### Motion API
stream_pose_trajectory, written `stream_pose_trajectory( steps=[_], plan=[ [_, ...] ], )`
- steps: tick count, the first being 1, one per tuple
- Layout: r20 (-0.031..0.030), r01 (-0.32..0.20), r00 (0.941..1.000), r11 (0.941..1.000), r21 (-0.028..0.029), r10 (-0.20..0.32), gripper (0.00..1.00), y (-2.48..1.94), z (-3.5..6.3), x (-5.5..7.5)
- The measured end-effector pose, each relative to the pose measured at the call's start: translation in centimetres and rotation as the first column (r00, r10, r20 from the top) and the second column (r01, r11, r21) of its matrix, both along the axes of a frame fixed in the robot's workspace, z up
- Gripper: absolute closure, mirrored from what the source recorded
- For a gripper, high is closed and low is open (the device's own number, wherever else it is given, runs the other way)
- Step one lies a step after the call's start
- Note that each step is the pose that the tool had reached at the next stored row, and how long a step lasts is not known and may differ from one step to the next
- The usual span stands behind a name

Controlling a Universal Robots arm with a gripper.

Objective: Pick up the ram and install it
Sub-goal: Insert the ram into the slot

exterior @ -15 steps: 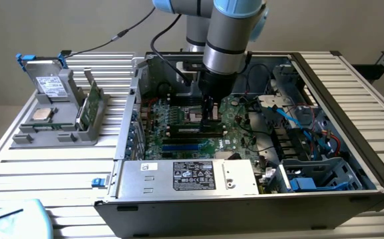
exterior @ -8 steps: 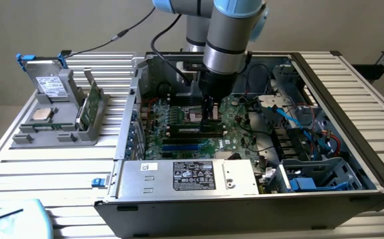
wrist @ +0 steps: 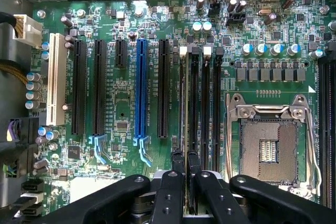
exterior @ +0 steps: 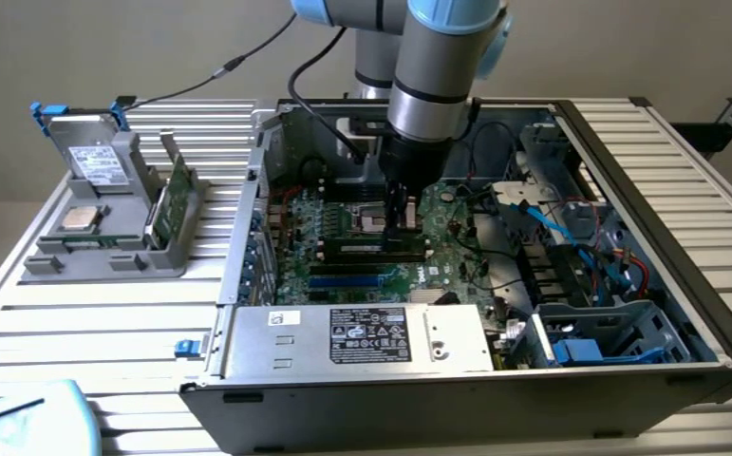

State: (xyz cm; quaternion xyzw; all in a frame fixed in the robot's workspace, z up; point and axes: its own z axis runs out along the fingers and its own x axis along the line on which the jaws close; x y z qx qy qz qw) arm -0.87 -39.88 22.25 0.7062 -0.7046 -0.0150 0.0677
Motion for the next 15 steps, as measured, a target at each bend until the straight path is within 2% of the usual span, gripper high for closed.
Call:
stream_pose_trajectory(
  steps=[15],
  plan=[
    [0.0000, 0.000, 1.0000, 1.0000, 0.0001, 0.000, 0.86, 0.00, -0.22, 0.00]
  ],
)
